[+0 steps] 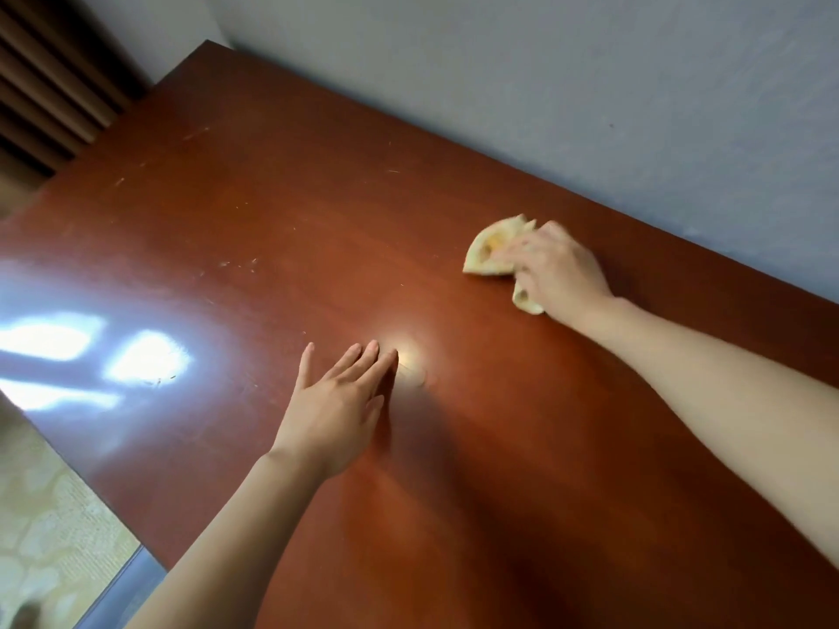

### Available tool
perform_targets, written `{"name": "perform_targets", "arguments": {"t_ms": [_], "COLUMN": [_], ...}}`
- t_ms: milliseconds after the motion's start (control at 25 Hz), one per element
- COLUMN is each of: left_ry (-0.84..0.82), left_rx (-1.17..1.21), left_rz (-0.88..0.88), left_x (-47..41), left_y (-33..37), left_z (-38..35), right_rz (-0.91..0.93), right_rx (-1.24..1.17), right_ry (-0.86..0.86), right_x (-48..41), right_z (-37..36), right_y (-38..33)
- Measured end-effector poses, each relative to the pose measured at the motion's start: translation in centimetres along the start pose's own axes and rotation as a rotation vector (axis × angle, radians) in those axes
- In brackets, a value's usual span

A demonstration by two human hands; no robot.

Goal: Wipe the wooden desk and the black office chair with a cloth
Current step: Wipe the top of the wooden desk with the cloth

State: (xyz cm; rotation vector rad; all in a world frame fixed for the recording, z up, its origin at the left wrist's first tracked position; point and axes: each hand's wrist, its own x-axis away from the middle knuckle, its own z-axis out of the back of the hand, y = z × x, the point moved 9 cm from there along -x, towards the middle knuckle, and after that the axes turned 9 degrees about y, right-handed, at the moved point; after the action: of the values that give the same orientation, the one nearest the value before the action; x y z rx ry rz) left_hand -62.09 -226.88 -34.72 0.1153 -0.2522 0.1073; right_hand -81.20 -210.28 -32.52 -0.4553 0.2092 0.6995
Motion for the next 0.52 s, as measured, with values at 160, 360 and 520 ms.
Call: {"name": "perform_targets", "arguments": {"t_ms": [160, 360, 520], "left_ry": [-0.015, -0.029, -0.055], "left_rx": [0.037, -0.016, 0.028], "left_rz": [0.023, 0.01, 0.027], "left_x": [-0.5, -0.7, -0.7], "left_y": [0.1, -0.4, -0.4], "left_z": [-0.2, -0.5, -0.4], "right_rz": [-0.682, -0.251, 0.084], "right_rx": [0.118, -0.06, -0.159], "right_ry": [0.197, 0.097, 0.094], "right_x": [-2.6, -2.3, 2.7], "right_z": [-0.4, -3.4, -2.1], "right_y": [5.9, -3.1, -10.0]}}
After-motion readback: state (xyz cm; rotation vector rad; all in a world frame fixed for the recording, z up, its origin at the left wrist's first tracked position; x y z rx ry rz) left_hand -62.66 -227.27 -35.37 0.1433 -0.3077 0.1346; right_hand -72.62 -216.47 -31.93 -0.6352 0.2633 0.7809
